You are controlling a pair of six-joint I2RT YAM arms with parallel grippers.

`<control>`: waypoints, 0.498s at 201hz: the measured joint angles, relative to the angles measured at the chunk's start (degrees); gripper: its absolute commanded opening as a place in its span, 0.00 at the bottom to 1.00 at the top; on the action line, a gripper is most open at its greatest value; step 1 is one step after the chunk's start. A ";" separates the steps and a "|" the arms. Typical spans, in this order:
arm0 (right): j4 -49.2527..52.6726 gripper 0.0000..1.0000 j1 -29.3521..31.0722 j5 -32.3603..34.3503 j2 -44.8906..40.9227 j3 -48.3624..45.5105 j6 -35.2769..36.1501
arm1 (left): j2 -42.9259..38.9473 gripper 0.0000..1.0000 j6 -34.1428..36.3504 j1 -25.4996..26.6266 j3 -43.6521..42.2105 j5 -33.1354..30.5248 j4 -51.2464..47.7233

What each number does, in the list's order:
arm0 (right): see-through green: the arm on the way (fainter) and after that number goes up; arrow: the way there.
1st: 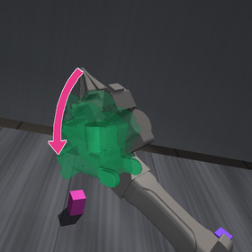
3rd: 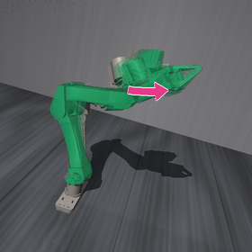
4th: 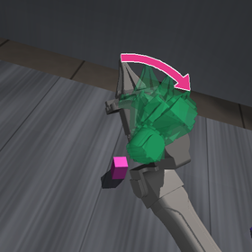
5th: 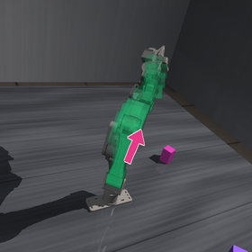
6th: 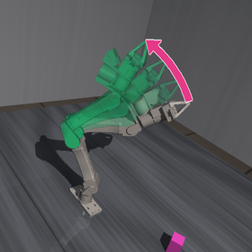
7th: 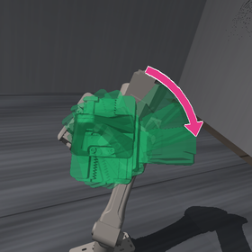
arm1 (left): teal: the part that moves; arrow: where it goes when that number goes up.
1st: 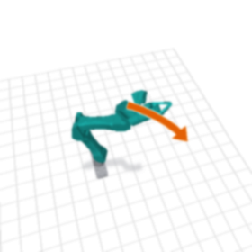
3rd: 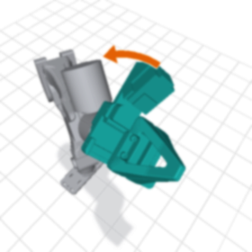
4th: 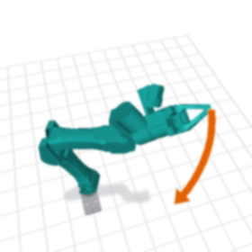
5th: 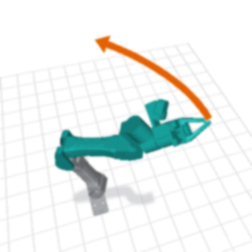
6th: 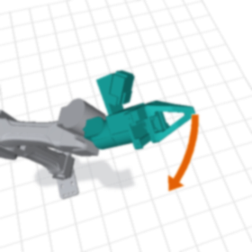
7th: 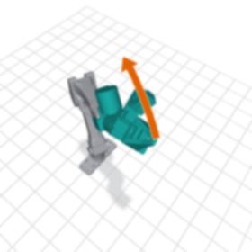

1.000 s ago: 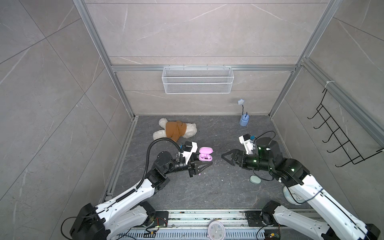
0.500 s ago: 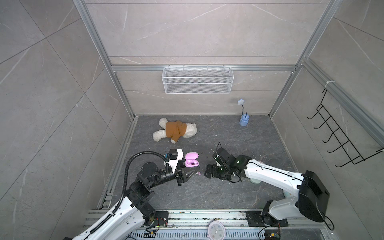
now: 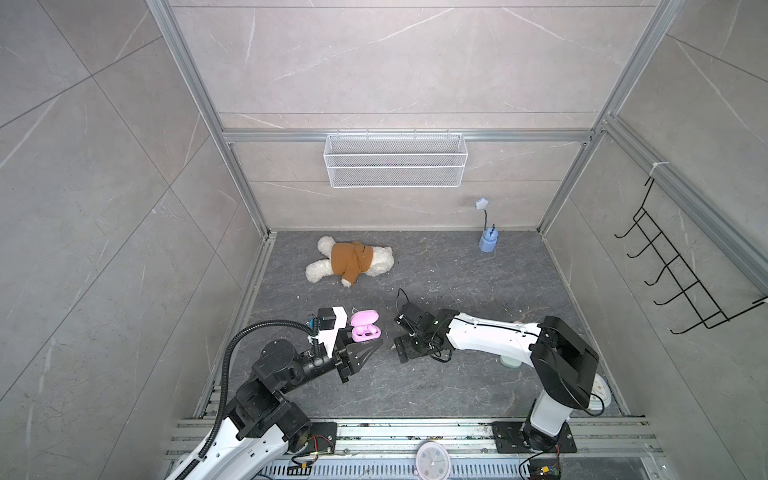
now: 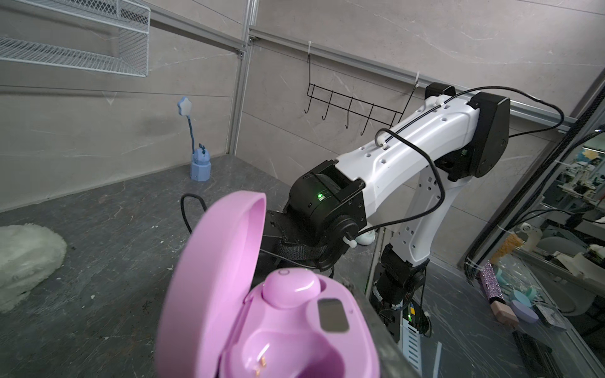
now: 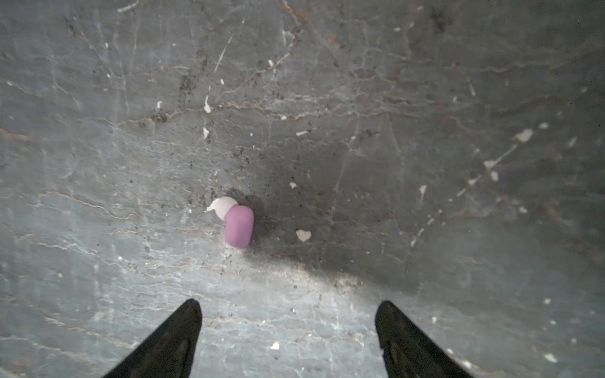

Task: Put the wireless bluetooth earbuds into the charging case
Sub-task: 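Move the right gripper down over the second pink earbud on the table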

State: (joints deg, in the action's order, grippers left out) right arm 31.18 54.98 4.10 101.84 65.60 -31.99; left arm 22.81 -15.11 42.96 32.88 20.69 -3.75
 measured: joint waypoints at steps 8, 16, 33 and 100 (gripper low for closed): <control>-0.20 0.87 0.26 0.68 0.48 0.09 1.05 | -0.39 0.31 0.15 0.02 0.20 -0.33 -0.68; -0.17 0.87 0.52 1.31 0.98 0.28 2.14 | -0.74 0.31 0.24 0.02 0.28 -0.83 -1.29; -0.22 0.87 1.01 2.60 2.23 0.98 3.96 | -0.98 0.31 0.55 0.00 0.37 -1.55 -2.16; -0.24 0.89 2.12 6.25 7.13 4.42 7.23 | -0.96 0.31 1.66 0.00 0.76 -2.82 -4.28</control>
State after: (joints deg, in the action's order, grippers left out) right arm 30.94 57.10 10.35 108.97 70.02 -24.75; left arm 21.85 -13.45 42.96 33.65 17.87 -8.03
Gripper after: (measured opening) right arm 0.889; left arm 0.415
